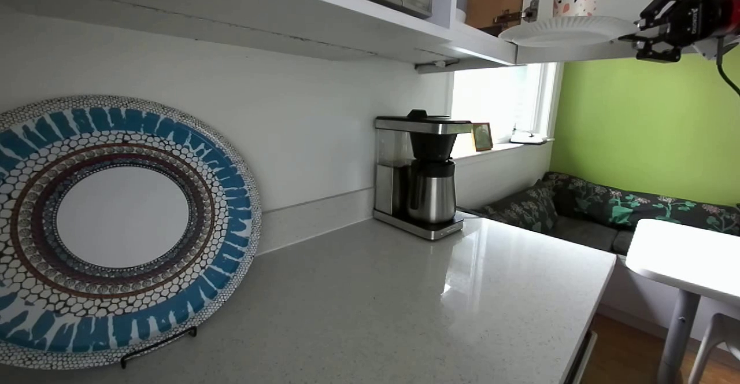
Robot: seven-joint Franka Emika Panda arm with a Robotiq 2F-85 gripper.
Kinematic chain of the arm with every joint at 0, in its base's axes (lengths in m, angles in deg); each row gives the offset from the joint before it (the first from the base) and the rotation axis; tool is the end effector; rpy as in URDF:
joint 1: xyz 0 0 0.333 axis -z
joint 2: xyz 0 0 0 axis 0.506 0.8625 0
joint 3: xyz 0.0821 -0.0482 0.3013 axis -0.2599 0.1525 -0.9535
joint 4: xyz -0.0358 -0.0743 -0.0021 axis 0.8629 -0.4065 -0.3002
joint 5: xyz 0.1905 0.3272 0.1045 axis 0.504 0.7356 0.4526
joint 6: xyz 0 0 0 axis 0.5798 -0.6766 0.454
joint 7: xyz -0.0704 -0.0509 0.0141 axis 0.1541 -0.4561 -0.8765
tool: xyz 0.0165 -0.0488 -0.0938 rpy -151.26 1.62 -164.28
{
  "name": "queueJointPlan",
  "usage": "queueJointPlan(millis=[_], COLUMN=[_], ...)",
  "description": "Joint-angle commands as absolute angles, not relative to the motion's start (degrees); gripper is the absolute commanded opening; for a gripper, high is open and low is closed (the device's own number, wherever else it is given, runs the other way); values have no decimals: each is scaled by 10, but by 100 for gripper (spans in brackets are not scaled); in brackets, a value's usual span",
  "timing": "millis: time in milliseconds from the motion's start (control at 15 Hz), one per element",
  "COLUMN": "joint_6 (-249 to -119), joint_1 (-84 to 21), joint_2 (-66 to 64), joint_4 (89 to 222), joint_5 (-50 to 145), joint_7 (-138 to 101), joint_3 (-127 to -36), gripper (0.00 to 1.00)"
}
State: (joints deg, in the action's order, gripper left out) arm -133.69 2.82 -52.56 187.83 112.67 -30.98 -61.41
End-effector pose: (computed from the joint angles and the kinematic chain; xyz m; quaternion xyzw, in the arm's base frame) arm 0.2368 -0.2735 0.6722 -0.7369 0.2795 -0.2667 0.5547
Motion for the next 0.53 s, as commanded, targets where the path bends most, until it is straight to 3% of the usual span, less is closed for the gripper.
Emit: queueJointPlan(millis=[0,467], joint_6=[-1342,-1346], joint_1=[16,13], joint_2=[-527,-525], joint_4=[1874,1862], joint_5=[1123,1125], joint_7=[-306,-298], joint_3=[-608,-606], gripper=[6,2])
